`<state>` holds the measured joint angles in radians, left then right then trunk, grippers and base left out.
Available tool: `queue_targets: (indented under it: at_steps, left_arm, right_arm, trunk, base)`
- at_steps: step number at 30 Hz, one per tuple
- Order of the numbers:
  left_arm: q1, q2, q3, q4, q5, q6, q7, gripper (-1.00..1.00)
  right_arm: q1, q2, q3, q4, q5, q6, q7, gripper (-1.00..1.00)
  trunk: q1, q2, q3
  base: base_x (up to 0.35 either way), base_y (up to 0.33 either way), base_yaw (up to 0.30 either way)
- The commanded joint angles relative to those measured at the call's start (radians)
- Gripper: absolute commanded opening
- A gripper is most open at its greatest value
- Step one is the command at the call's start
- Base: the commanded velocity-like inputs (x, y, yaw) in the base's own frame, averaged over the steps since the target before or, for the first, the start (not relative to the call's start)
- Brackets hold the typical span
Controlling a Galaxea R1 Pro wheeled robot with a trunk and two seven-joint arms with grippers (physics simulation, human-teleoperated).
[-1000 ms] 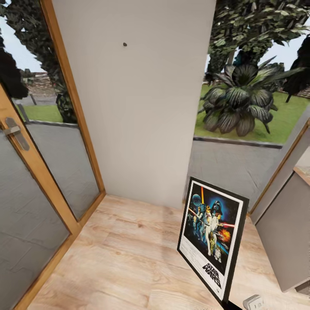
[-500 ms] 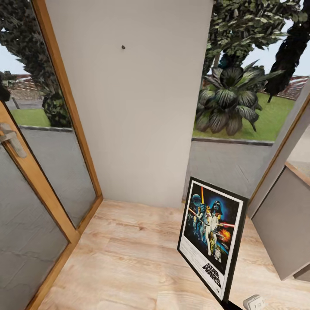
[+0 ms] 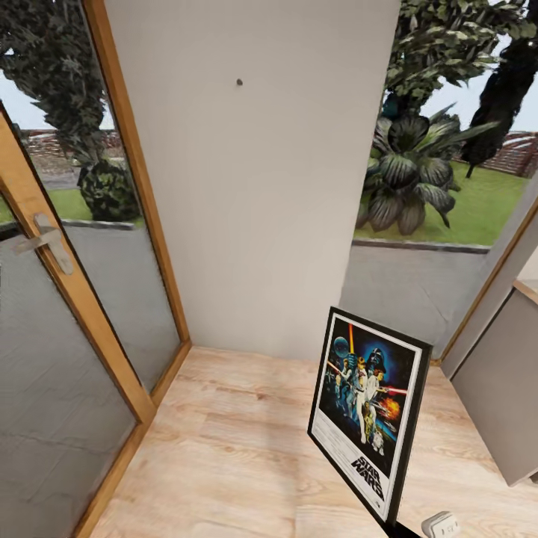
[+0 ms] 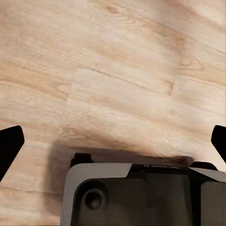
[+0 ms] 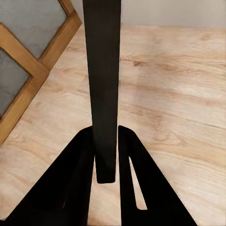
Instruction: Pick up the poster from the kitchen countertop and hang it on one of the wall nails in the kitchen.
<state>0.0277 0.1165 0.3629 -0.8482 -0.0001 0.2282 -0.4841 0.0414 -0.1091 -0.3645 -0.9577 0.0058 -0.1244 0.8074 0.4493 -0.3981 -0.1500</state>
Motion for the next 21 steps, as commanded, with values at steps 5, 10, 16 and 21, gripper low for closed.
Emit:
queue_targets:
  at_steps: [5, 10, 16, 21]
  left_arm:
    - [0.0, -0.001, 0.002, -0.003, 0.0, 0.008, -0.005, 1.0]
    - [0.0, 0.0, 0.002, -0.003, 0.0, 0.008, -0.005, 1.0]
    - [0.0, 0.0, 0.003, -0.003, 0.0, 0.008, -0.005, 1.0]
    - [0.0, 0.0, 0.004, -0.003, 0.0, 0.008, -0.005, 1.0]
  right_arm:
    - [0.0, 0.001, -0.001, -0.001, -0.001, -0.001, 0.005, -1.0]
    - [0.0, 0.0, -0.001, 0.0, -0.001, -0.001, 0.004, -1.0]
    - [0.0, 0.0, -0.002, 0.0, -0.001, -0.001, 0.004, -1.0]
    - [0.0, 0.0, -0.002, -0.001, -0.001, -0.001, 0.005, -1.0]
  trunk:
    - [0.001, -0.002, -0.002]
    - [0.001, -0.002, -0.002]
    - [0.001, -0.002, -0.002]
    - [0.001, -0.002, -0.002]
  base:
    - [0.0, 0.186, 0.118]
    - [0.094, 0.089, 0.223]
    - [0.147, 0.109, 0.065]
    - [0.02, 0.015, 0.008]
